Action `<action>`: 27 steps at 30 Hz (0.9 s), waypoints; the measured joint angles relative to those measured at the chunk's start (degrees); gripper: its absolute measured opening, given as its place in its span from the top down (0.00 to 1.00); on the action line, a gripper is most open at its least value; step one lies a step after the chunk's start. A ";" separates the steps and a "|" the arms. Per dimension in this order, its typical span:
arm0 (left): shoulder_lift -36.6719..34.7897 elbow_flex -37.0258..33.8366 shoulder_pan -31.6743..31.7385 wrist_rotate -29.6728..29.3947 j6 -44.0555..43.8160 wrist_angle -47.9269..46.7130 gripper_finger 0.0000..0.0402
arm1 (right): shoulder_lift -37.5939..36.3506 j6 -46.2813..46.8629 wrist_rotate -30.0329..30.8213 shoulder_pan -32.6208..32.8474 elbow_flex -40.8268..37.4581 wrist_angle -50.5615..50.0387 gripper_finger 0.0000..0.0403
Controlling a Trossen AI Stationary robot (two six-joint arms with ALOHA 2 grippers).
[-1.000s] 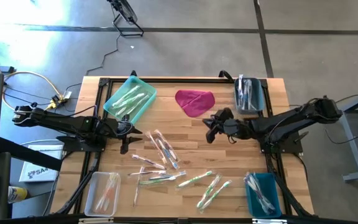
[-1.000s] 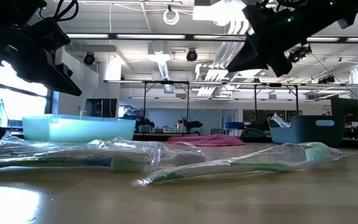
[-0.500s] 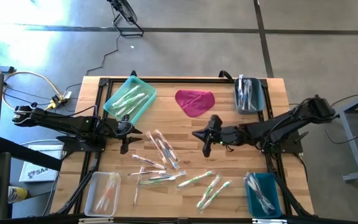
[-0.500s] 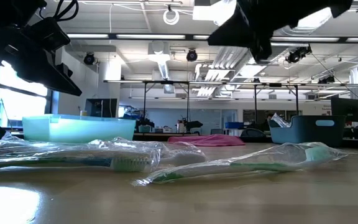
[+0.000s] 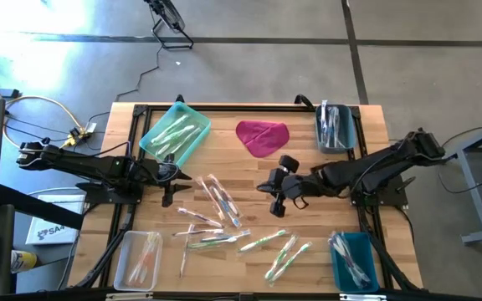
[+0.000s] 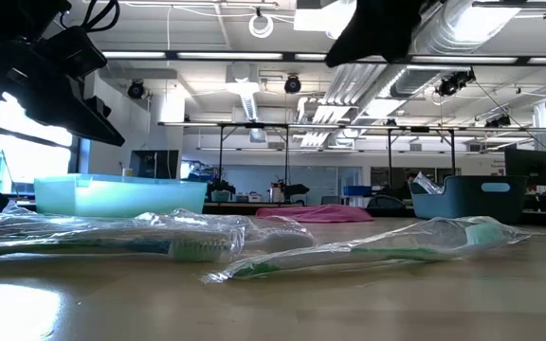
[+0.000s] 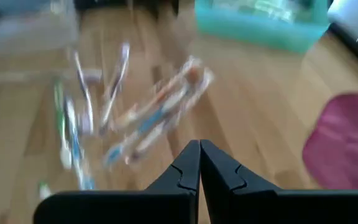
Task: Pick & Place Toothbrushes
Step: Put the green toothbrush to the green bin
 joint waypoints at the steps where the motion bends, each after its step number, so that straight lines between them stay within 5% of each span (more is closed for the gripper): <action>1: 0.02 0.00 0.02 0.00 0.20 0.00 0.66 | 0.56 0.17 -1.71 0.00 0.06 -0.07 0.99; 17: 0.00 0.01 0.02 0.13 0.91 0.41 0.66 | 8.79 1.52 -13.52 0.81 0.07 -1.06 0.99; 27: 0.00 0.02 0.02 -0.11 0.91 0.47 0.66 | 9.75 1.26 -15.00 0.85 0.07 -1.66 0.99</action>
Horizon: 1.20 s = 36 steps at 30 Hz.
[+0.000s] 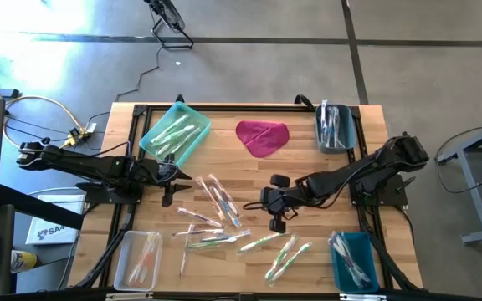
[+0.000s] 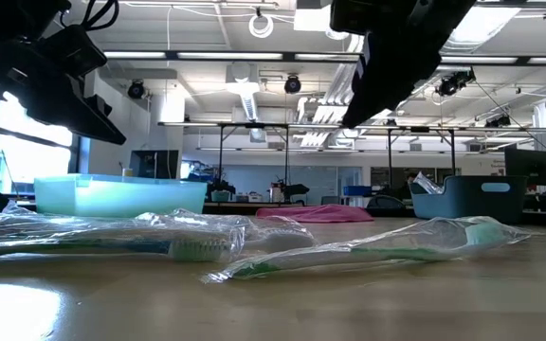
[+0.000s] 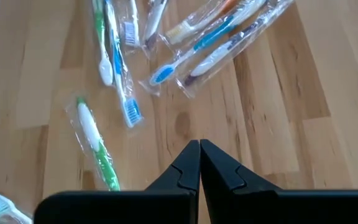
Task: Pick & Place Toothbrushes
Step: Put the green toothbrush to the green bin
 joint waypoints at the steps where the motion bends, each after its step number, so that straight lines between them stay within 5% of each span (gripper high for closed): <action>1: 0.00 0.01 0.00 0.00 0.00 -0.04 0.66 | -0.02 0.05 -0.06 0.00 0.00 0.21 0.99; 12: 0.00 0.01 0.00 0.02 0.00 -0.06 0.66 | -0.02 3.24 -2.95 0.14 0.00 3.24 0.97; 31: 0.00 0.00 0.00 0.04 0.00 -0.05 0.66 | -0.04 2.59 -3.81 -0.39 0.00 6.80 0.61; 36: 0.00 -0.02 0.00 0.07 0.00 -0.06 0.66 | 0.00 -0.40 -5.79 1.00 0.01 6.72 0.58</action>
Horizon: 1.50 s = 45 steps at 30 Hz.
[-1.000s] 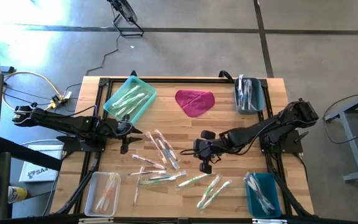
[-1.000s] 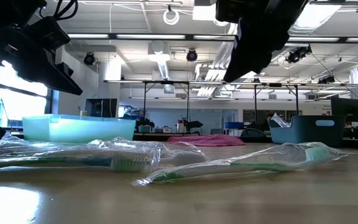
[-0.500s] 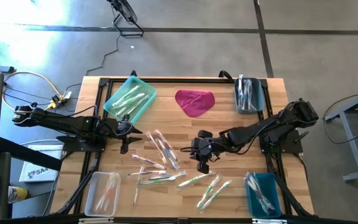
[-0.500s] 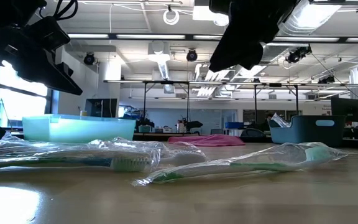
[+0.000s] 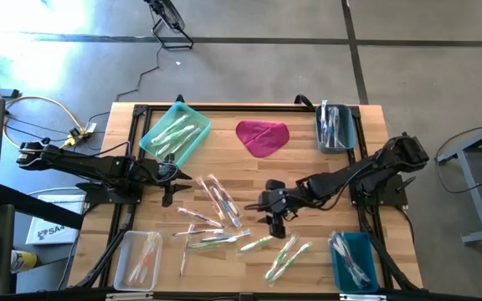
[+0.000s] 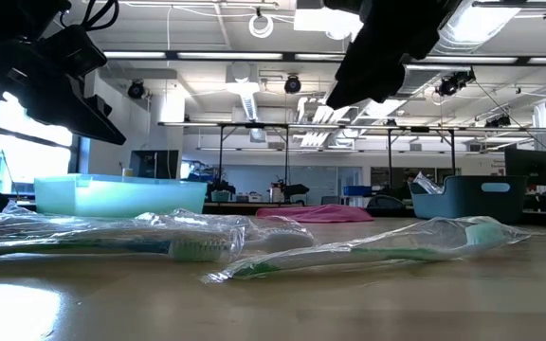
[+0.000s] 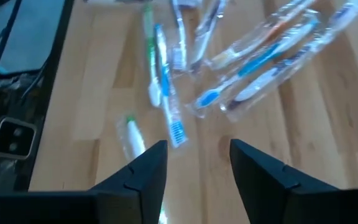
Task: Pick & Place Toothbrushes
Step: Put the green toothbrush to the green bin
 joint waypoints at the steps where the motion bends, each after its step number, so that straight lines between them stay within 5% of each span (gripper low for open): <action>1: 0.00 0.01 0.00 -0.02 0.00 0.00 0.66 | 0.27 -0.33 0.02 0.39 0.01 0.09 0.59; 20: 0.00 0.02 0.00 0.00 0.00 0.02 0.66 | 3.48 10.96 3.54 7.70 -0.07 -13.10 0.63; 45: 0.16 0.03 0.00 -0.07 -0.02 -0.02 0.66 | 13.60 14.30 -0.62 10.63 0.21 -14.44 0.63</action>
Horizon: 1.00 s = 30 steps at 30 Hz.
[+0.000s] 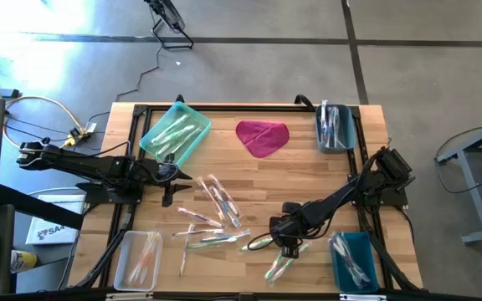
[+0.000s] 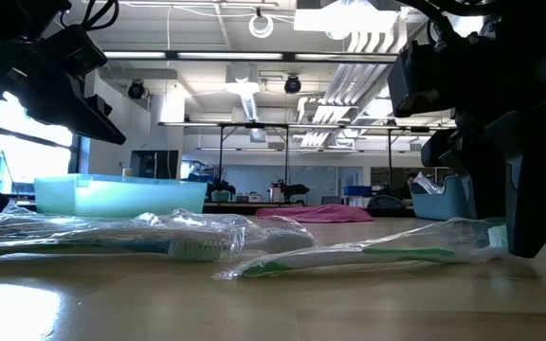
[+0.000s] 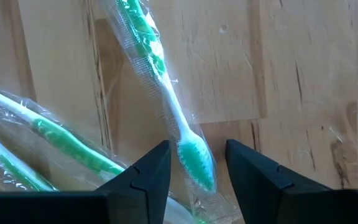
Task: Pick & Place Toothbrushes
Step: Put the green toothbrush to the green bin
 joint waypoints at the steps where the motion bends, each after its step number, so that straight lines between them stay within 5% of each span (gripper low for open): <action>1: 0.06 0.02 0.00 0.00 0.02 0.14 0.66 | 0.24 -0.02 0.25 -0.01 0.00 0.00 0.63; 10: 0.13 -0.01 0.00 -0.37 0.00 -0.01 0.66 | 0.50 -0.14 2.02 0.04 -0.06 -0.11 0.65; 22: 0.13 -0.01 0.00 -0.37 0.00 -0.03 0.66 | 0.56 -0.15 2.49 -0.01 -0.17 -0.50 0.89; 30: 0.13 -0.01 0.00 -0.37 0.00 -0.03 0.66 | 0.63 1.55 2.24 -0.03 -0.19 -0.42 0.89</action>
